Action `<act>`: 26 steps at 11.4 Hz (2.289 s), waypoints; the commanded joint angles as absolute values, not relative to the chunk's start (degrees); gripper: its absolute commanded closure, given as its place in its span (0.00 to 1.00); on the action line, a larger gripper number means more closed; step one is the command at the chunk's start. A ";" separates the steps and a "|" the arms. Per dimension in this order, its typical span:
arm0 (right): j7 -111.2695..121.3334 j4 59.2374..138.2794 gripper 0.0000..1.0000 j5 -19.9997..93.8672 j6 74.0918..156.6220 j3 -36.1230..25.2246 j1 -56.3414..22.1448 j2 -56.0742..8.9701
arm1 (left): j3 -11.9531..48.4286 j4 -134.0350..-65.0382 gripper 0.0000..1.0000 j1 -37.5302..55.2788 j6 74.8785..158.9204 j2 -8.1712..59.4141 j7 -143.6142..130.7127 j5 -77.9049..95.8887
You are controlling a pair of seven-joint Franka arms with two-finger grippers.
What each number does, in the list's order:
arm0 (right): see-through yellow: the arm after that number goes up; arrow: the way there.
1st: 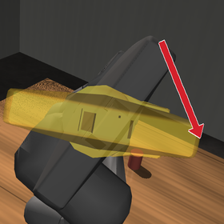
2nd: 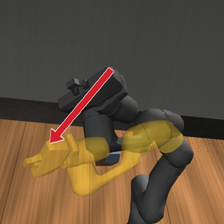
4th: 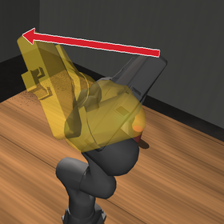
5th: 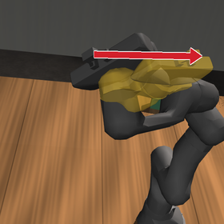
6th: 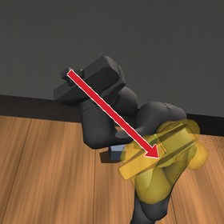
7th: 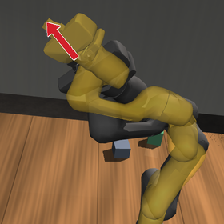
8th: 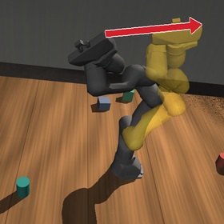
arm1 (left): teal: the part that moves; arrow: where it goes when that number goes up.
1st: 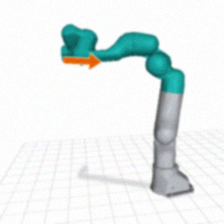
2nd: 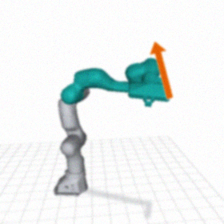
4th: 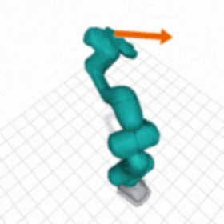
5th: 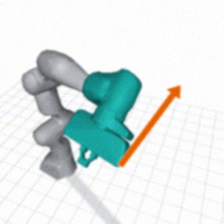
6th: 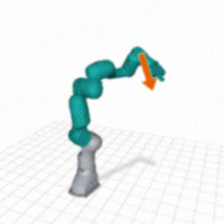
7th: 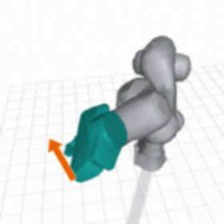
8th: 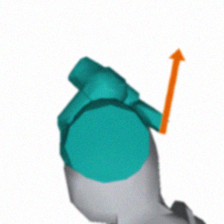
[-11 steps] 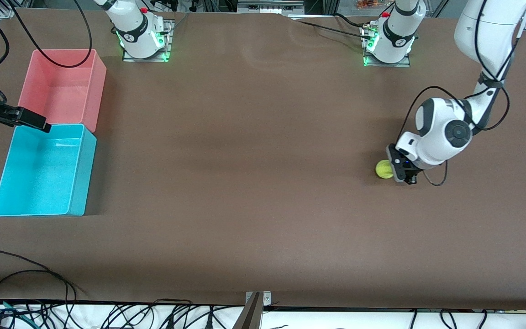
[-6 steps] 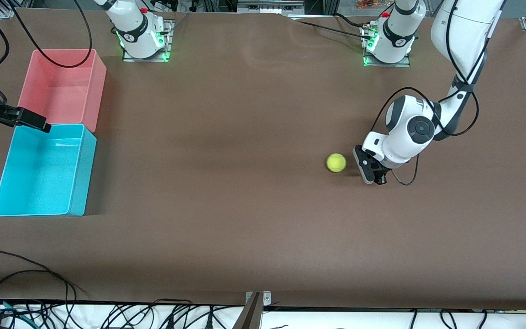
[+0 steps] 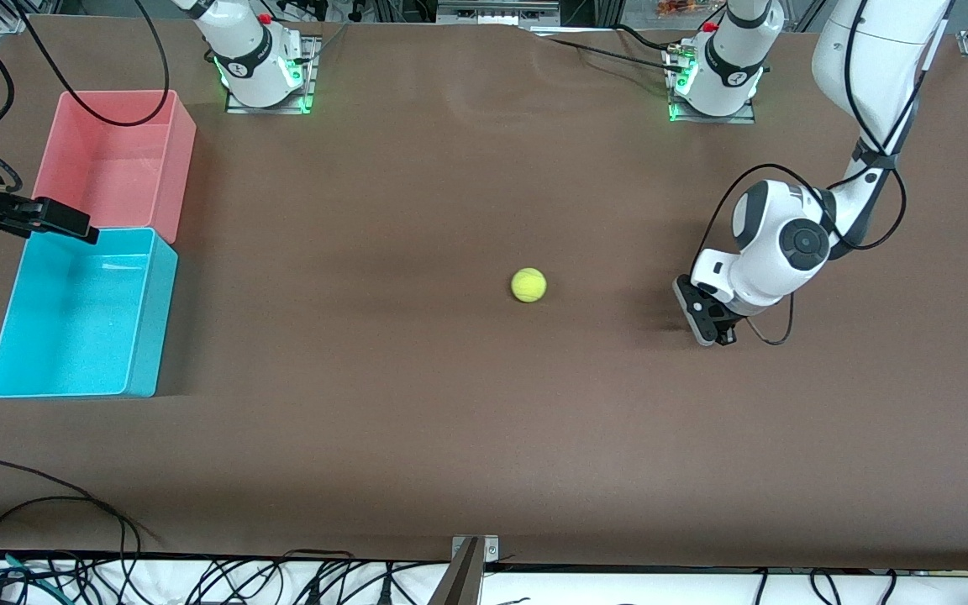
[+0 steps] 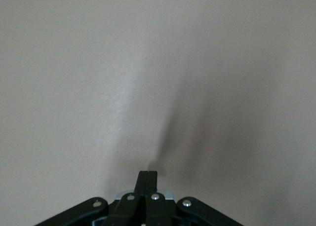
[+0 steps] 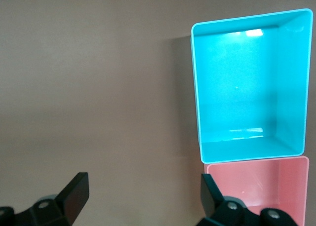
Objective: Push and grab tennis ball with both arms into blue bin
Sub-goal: 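Push the tennis ball with the left gripper toward the blue bin, then raise the left gripper away while the right gripper reaches toward the ball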
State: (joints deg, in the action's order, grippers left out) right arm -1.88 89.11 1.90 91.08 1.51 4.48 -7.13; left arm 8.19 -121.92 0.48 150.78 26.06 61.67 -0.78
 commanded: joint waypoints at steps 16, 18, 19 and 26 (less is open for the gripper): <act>45.42 90.61 0.00 -1.58 89.03 2.20 1.32 -9.93 | 5.10 -125.77 0.00 -0.53 139.31 4.06 62.93 -1.67; 46.22 92.28 0.00 -1.58 88.95 2.20 1.14 -9.41 | 5.19 -125.25 0.00 -0.79 139.04 2.03 63.10 -1.67; 48.67 92.55 0.00 -1.67 89.12 2.20 1.14 -9.49 | 5.10 -124.98 0.00 -0.88 138.00 0.98 63.11 -1.67; 42.51 112.56 0.00 -0.88 103.35 5.18 -0.35 -0.98 | 4.31 -110.85 0.00 -0.62 111.49 -3.34 60.31 -2.11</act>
State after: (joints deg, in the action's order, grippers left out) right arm 49.21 101.68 -0.65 97.86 3.47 -0.15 -7.82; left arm 5.08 -114.80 -0.77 119.91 -1.93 62.42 -0.79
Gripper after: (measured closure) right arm 0.000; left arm 0.000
